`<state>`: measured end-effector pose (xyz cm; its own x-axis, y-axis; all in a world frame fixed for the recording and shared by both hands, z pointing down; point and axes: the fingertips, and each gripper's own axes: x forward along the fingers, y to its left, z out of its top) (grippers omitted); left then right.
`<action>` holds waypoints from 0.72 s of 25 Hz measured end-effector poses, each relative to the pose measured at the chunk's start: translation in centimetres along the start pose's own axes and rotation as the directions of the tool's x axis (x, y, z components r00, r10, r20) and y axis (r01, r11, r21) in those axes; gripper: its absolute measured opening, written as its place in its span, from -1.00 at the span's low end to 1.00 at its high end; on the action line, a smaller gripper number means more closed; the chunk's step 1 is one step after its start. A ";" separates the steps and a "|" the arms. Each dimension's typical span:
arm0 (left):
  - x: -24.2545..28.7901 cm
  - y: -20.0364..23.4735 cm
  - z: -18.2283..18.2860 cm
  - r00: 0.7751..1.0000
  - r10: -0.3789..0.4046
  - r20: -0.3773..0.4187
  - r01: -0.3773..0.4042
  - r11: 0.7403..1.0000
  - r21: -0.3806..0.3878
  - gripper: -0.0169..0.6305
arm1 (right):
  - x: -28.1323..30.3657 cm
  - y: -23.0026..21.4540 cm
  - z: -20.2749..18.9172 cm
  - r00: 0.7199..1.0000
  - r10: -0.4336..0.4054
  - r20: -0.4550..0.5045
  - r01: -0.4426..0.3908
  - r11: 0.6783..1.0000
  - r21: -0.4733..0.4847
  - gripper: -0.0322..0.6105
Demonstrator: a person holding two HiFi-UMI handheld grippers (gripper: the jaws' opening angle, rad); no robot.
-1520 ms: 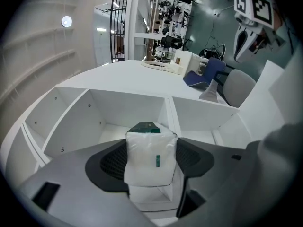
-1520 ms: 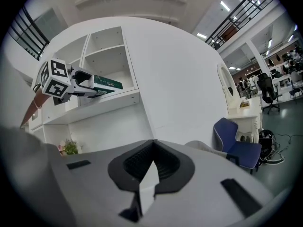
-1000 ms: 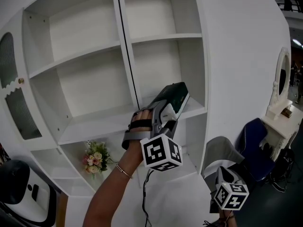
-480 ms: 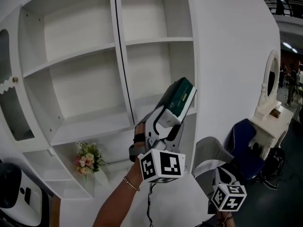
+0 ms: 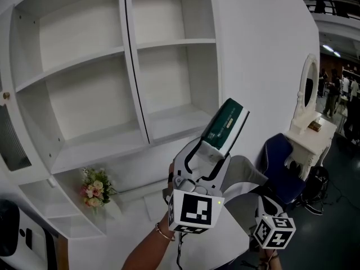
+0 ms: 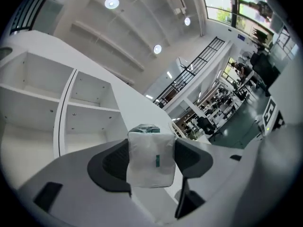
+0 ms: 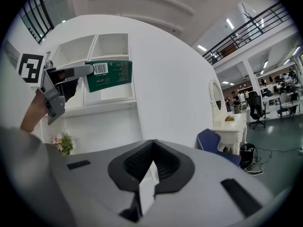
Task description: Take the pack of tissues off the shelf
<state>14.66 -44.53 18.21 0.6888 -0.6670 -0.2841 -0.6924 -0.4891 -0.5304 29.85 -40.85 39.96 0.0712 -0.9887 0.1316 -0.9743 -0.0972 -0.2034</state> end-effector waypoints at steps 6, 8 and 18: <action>-2.5 -2.2 -2.7 0.997 -0.052 -0.063 0.045 0.994 -0.101 -0.05 | -1.0 0.4 -0.9 1.000 -0.009 -0.015 0.009 1.000 0.004 -0.88; -3.4 -2.5 -4.2 0.994 -0.058 -0.094 0.044 0.988 -0.145 -0.05 | -1.1 1.0 -1.3 1.000 0.000 -0.024 0.000 1.000 -0.001 -0.88; -9.7 -2.0 -13.4 0.954 0.016 -0.299 -0.124 0.930 -0.346 -0.05 | -0.1 6.5 -3.0 0.989 0.121 -0.083 -0.127 0.990 -0.066 -0.88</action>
<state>6.45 -44.65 32.74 0.5817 -0.8124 -0.0405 -0.8038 -0.5665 -0.1819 22.85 -41.09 41.56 -0.0657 -0.9803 0.1861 -0.9873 0.0369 -0.1542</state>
